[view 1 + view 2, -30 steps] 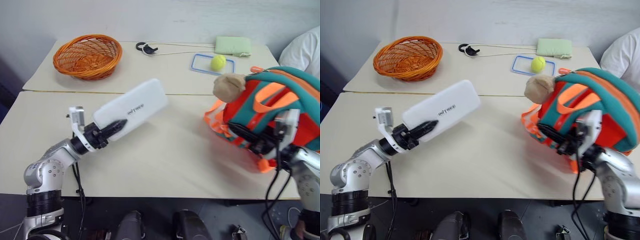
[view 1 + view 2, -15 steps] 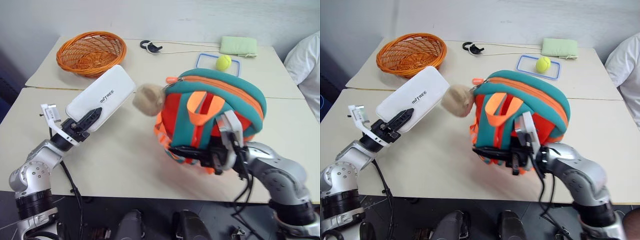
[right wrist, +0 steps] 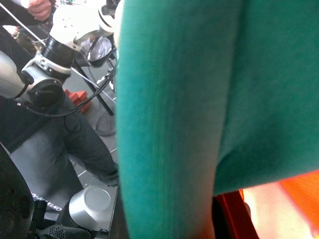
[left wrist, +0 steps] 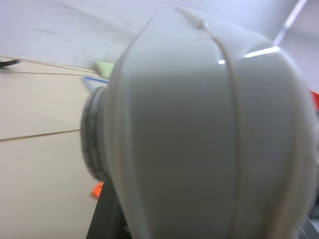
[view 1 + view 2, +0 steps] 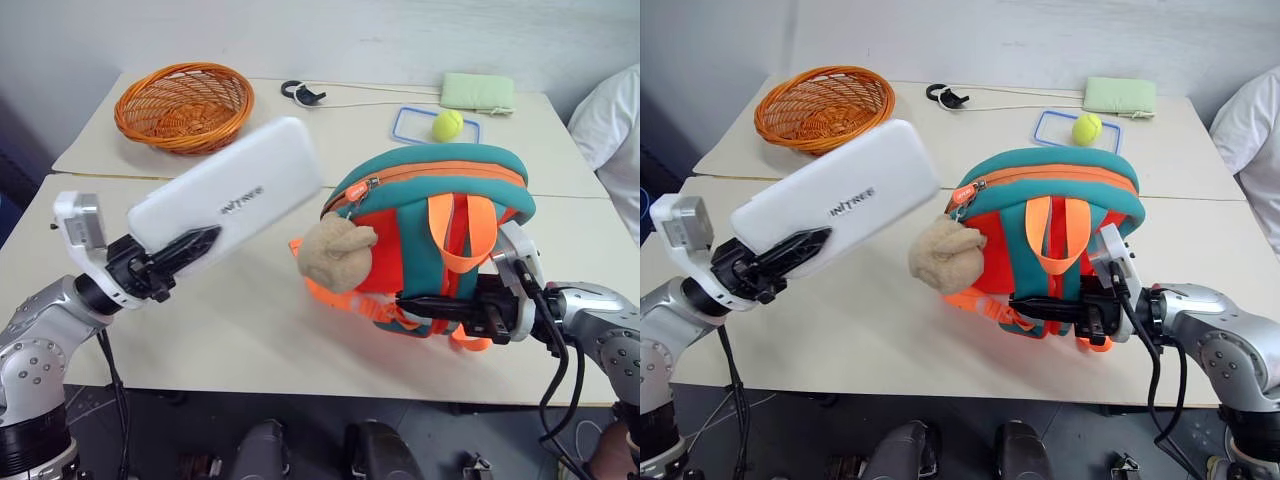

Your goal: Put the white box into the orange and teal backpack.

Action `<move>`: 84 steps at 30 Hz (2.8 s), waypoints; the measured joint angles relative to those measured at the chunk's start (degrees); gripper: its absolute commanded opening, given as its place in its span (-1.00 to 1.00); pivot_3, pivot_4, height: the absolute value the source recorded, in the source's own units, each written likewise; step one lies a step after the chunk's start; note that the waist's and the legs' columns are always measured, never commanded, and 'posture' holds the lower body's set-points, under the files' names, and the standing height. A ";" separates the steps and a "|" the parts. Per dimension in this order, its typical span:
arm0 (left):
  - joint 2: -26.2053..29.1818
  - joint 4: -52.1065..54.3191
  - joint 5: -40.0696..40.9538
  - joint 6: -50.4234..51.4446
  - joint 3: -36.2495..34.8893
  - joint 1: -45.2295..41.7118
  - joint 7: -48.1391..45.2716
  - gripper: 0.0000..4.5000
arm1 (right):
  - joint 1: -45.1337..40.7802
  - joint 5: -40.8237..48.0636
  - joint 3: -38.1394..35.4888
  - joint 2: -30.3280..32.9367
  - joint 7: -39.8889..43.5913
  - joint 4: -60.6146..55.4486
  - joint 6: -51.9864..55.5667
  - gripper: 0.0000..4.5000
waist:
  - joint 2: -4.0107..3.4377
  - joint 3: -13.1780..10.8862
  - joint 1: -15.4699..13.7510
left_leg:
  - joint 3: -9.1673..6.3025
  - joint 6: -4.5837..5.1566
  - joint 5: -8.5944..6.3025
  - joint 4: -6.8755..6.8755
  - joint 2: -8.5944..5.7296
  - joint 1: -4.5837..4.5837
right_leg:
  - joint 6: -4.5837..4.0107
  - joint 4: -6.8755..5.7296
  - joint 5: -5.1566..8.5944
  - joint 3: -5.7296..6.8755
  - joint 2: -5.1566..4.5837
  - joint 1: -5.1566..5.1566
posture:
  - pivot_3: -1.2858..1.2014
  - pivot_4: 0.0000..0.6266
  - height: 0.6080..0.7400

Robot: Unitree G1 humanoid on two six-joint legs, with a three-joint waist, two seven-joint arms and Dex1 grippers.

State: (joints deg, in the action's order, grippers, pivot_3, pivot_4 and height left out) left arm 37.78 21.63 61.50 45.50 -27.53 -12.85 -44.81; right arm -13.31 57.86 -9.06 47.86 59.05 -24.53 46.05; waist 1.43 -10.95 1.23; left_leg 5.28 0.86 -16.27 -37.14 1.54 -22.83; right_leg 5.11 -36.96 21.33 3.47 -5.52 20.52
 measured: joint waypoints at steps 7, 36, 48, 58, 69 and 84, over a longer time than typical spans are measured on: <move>5.15 0.63 -2.30 -1.87 5.61 -0.51 -6.14 -0.39 | 0.07 -1.42 0.03 -0.01 0.04 0.00 0.00 -0.99 | -0.01 0.00 0.30 | 0.02 -0.02 0.00 0.06 0.02 0.00 | 0.00 0.03 0.00 -0.01 0.04 0.04 | 0.03 -0.52 1.00; -15.69 -28.96 -41.78 -16.92 45.55 -40.67 -14.27 -0.39 | -3.95 -5.26 4.12 -2.67 1.05 0.39 -1.20 -0.99 | -0.01 0.00 -1.43 | -0.02 0.18 0.02 -0.41 -0.04 -0.33 | 0.17 0.03 -0.09 0.16 0.08 0.05 | 0.03 -0.52 1.00; -9.73 -28.42 -38.32 -17.69 36.53 -35.72 -19.60 0.96 | -4.03 -6.50 4.79 -4.18 -0.16 0.15 -1.18 -1.00 | -0.03 -0.01 0.04 | -0.09 -0.02 0.13 -0.47 0.12 -0.30 | 0.18 -0.12 -0.10 0.17 0.17 0.10 | 0.03 -0.52 1.00; 5.49 -27.12 -31.64 -17.58 24.64 -23.45 -31.55 0.96 | -5.62 -8.69 5.81 -4.32 -1.24 0.34 -1.16 -1.00 | -0.04 -0.01 0.31 | -0.09 0.08 0.08 -0.46 0.09 -0.31 | 0.18 -0.10 -0.10 0.14 0.09 0.09 | 0.03 -0.52 1.00; -2.54 -6.83 -23.23 -11.27 19.16 -15.99 -14.52 0.96 | -6.20 -10.93 7.53 -5.61 -0.99 1.06 -2.34 -1.00 | -0.04 -0.01 0.32 | -0.13 0.13 0.05 -0.48 0.04 -0.26 | 0.18 -0.13 -0.10 0.13 0.05 0.02 | 0.03 -0.52 1.00; -4.48 -12.25 -25.58 -18.70 17.93 -18.64 -10.64 0.96 | -6.36 -11.36 7.67 -5.62 -0.44 1.53 -2.25 -1.00 | -0.04 -0.01 0.35 | -0.06 0.08 0.07 -0.41 0.03 -0.21 | 0.18 -0.12 -0.10 0.13 0.09 0.03 | 0.03 -0.52 1.00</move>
State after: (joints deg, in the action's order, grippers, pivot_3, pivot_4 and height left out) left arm 33.30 9.38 35.92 26.80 -9.60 -31.49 -55.45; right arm -19.67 46.51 -1.39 42.23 58.61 -23.00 43.80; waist 1.39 -10.96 1.58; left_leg 5.22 0.94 -16.19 -37.55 1.57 -23.04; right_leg 5.30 -37.08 21.23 3.60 -5.43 20.56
